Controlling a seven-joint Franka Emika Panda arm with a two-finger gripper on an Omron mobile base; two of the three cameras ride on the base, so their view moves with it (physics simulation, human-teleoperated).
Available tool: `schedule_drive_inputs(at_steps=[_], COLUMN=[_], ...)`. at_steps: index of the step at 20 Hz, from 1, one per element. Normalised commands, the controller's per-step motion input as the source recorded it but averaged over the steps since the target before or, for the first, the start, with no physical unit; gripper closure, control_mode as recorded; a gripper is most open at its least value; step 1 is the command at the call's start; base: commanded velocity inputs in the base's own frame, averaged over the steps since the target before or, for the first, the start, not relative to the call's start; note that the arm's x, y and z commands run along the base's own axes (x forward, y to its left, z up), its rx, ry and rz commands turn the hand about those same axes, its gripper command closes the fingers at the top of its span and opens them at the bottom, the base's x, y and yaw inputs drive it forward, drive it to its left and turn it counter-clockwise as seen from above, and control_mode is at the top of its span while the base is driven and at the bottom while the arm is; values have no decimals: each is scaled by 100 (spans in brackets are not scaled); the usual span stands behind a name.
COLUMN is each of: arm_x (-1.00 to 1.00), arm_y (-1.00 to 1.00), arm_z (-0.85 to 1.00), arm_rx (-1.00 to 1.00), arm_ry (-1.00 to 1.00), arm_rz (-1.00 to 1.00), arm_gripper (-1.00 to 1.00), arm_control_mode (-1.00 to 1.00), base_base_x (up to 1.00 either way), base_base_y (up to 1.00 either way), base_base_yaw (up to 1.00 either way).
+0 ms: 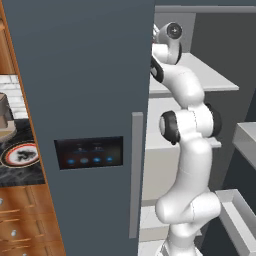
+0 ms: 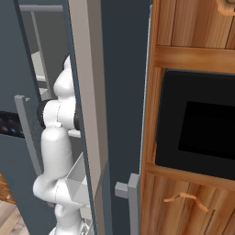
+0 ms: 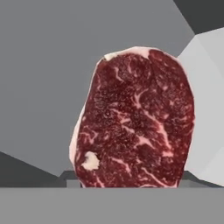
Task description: Place the steak on the counter behind the older steak on the same shelf of the fridge to maintain FIFO order. Close the fridge door when finished.
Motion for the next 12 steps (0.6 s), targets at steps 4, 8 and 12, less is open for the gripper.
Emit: schedule_drive_inputs(at_steps=[4, 8, 12], arm_x=[33, 26, 12], arm_y=[-3, -5, -3], arm_z=[-33, -9, 0], arm_rx=[0, 0, 0], arm_ry=[2, 0, 0], arm_rz=[0, 0, 0], arm_gripper=[-100, -100, -100], arm_control_mode=[-100, -100, -100], base_base_x=[0, 0, 0], base_base_y=[0, 0, 0], base_base_yaw=[0, 0, 0])
